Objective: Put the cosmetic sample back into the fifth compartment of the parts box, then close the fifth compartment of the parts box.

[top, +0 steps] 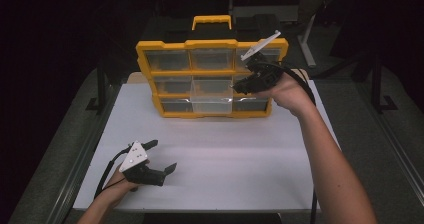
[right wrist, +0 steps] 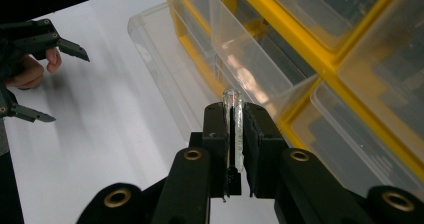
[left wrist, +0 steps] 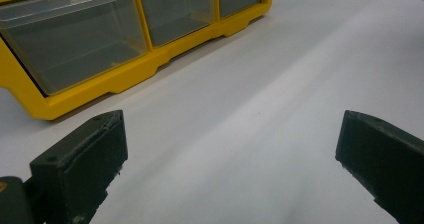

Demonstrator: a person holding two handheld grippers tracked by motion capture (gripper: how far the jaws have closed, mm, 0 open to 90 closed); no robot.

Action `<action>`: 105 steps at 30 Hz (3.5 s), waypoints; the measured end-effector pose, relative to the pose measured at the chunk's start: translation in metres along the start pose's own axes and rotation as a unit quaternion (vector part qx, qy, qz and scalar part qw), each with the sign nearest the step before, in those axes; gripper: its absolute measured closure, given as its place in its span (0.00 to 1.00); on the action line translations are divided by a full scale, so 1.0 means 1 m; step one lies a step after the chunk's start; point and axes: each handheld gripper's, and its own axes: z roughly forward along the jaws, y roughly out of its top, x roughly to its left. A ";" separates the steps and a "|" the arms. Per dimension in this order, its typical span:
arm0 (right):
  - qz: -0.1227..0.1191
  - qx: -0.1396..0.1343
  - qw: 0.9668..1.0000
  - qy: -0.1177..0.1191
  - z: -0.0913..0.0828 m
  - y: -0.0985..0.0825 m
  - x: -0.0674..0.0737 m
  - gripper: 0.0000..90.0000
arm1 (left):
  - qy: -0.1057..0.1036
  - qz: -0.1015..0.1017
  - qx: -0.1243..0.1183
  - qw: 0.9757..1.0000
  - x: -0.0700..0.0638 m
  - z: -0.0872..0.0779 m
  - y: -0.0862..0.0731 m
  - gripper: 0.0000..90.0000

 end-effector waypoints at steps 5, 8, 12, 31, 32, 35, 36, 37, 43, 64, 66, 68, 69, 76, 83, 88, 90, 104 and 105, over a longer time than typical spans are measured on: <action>-0.003 0.003 1.000 0.004 0.007 0.010 0.001 0.88 | 0.001 0.000 0.000 1.000 0.000 0.000 0.000 0.00; -0.005 0.004 1.000 0.007 0.013 0.015 0.001 0.88 | 0.001 0.000 -0.001 1.000 0.001 0.000 -0.001 0.00; -0.007 0.002 1.000 0.013 0.021 0.023 0.002 0.88 | 0.001 0.001 0.001 1.000 0.002 0.000 -0.002 0.00; -0.029 0.035 0.999 0.019 0.060 0.034 0.004 0.88 | -0.002 0.004 0.000 1.000 0.001 0.000 0.000 0.00; -0.030 0.037 0.999 0.018 0.061 0.033 0.004 0.88 | -0.003 0.004 -0.001 1.000 0.000 0.001 0.000 0.00; -0.030 0.039 0.999 0.019 0.063 0.033 0.004 0.87 | -0.003 0.003 -0.001 1.000 0.000 0.001 0.000 0.00; -0.027 0.038 0.999 0.020 0.063 0.033 0.004 0.84 | -0.002 0.003 -0.001 1.000 0.001 0.000 0.000 0.00; -0.031 0.034 0.999 0.018 0.063 0.032 0.003 0.81 | -0.002 0.002 -0.002 1.000 0.000 0.000 0.000 0.00; -0.022 0.023 0.999 0.019 0.057 0.033 0.004 0.83 | 0.000 0.003 -0.003 1.000 0.000 -0.001 0.000 0.00; -0.033 -0.009 0.996 0.079 0.041 0.011 0.033 0.98 | 0.003 0.004 -0.002 1.000 -0.001 0.000 0.000 0.00; -0.046 -0.008 0.996 0.077 0.043 0.009 0.035 0.98 | 0.003 0.007 0.000 1.000 -0.001 0.000 0.000 0.00; -0.049 -0.009 0.996 0.078 0.045 0.008 0.038 0.98 | 0.002 0.009 0.000 1.000 -0.001 0.000 0.000 0.00; -0.047 -0.005 0.996 0.078 0.045 0.008 0.040 0.98 | 0.002 0.008 0.000 1.000 -0.001 -0.001 0.001 0.00; -0.045 0.003 0.997 0.070 0.052 0.005 0.041 0.98 | 0.003 0.007 -0.002 1.000 -0.001 -0.001 0.000 0.00; -0.039 0.009 0.997 0.062 0.054 0.004 0.037 0.99 | 0.002 0.005 -0.002 1.000 -0.001 0.000 0.000 0.00; -0.041 0.005 0.997 0.059 0.054 0.004 0.035 0.99 | 0.002 0.005 -0.002 1.000 -0.001 0.000 0.000 0.00; -0.041 0.006 0.998 0.057 0.055 0.004 0.034 0.99 | 0.002 0.005 -0.003 1.000 -0.001 0.000 0.000 0.00; -0.036 0.002 0.999 0.041 0.057 0.010 0.028 0.99 | 0.001 0.004 -0.002 1.000 0.000 0.000 0.000 0.00; -0.031 0.002 0.999 0.040 0.057 0.011 0.028 0.99 | 0.001 0.004 -0.001 1.000 0.000 0.000 0.000 0.00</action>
